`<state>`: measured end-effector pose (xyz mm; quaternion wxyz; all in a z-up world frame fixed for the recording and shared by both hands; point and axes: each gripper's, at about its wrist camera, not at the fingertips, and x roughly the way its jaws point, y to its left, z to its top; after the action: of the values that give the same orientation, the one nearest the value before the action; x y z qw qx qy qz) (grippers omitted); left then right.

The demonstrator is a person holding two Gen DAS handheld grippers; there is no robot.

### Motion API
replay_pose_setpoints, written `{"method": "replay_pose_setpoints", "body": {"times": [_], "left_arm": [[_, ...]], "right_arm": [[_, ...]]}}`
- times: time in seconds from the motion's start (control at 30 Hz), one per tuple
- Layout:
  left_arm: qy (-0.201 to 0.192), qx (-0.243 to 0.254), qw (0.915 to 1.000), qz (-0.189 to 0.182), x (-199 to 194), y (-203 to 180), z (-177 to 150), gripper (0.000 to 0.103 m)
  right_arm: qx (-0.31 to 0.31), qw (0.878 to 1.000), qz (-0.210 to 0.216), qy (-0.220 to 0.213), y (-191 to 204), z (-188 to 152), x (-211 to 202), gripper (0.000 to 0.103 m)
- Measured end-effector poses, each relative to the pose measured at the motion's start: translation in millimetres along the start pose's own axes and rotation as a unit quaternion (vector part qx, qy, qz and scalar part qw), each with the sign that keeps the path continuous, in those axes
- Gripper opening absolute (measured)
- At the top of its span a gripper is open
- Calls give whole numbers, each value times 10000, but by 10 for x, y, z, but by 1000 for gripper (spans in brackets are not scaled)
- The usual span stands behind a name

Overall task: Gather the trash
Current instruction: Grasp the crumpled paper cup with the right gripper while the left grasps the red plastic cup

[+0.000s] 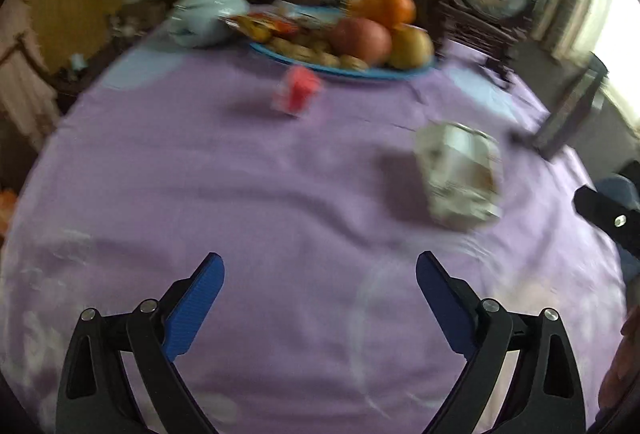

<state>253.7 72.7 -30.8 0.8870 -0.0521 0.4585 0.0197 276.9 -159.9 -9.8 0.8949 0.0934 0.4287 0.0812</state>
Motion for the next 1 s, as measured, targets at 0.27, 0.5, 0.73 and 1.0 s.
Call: {"method": "replay_pose_setpoints", "body": {"times": [0.27, 0.5, 0.73, 1.0], "left_arm": [[-284, -392, 9986, -202, 185, 236, 149, 95], [-52, -635, 9978, -167, 329, 350, 187, 95], [157, -875, 9959, -159, 405, 448, 167, 95], [218, -1094, 9936, -178, 419, 526, 154, 95]], "right_arm": [[202, 9982, 342, 457, 223, 80, 658, 92], [-3, 9973, 370, 638, 350, 127, 912, 92], [-380, 9958, 356, 747, 591, 121, 1089, 81], [-508, 9963, 256, 641, 664, 72, 1107, 64]]}}
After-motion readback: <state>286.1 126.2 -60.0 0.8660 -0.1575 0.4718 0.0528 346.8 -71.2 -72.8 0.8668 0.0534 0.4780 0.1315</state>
